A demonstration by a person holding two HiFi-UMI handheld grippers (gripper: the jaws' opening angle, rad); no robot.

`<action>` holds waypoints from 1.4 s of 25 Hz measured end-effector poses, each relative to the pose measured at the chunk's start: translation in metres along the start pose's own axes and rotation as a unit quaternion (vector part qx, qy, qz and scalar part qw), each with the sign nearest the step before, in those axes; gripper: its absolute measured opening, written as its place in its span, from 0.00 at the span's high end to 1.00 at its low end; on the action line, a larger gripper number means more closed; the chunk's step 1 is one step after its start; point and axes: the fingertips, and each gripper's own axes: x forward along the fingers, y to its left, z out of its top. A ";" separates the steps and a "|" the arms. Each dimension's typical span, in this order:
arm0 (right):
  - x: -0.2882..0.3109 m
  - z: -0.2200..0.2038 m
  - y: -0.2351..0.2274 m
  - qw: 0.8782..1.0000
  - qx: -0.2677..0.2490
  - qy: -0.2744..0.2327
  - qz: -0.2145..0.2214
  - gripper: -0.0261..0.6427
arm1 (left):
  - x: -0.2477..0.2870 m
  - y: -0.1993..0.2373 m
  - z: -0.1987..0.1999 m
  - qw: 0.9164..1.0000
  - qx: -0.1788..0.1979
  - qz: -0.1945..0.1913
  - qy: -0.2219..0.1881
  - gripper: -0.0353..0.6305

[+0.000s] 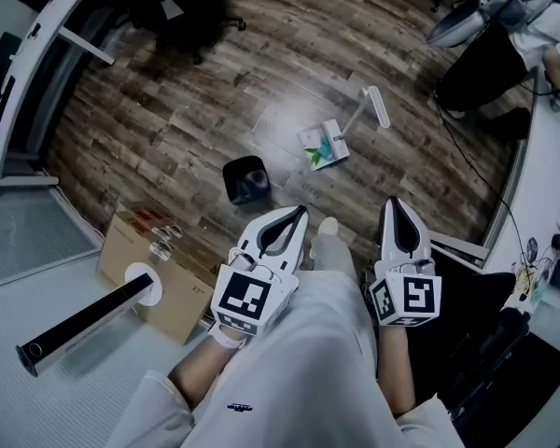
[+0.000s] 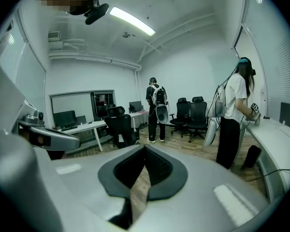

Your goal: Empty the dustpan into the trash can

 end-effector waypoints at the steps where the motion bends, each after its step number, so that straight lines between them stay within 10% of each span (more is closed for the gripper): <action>1: 0.005 -0.001 -0.002 1.000 -0.002 0.004 0.001 0.94 | 0.004 0.002 0.001 1.000 -0.002 0.001 0.001 0.94; 35: 0.250 -0.101 -0.110 0.980 -0.068 0.162 0.099 0.65 | 0.212 0.067 -0.047 0.993 -0.080 0.063 0.059 0.94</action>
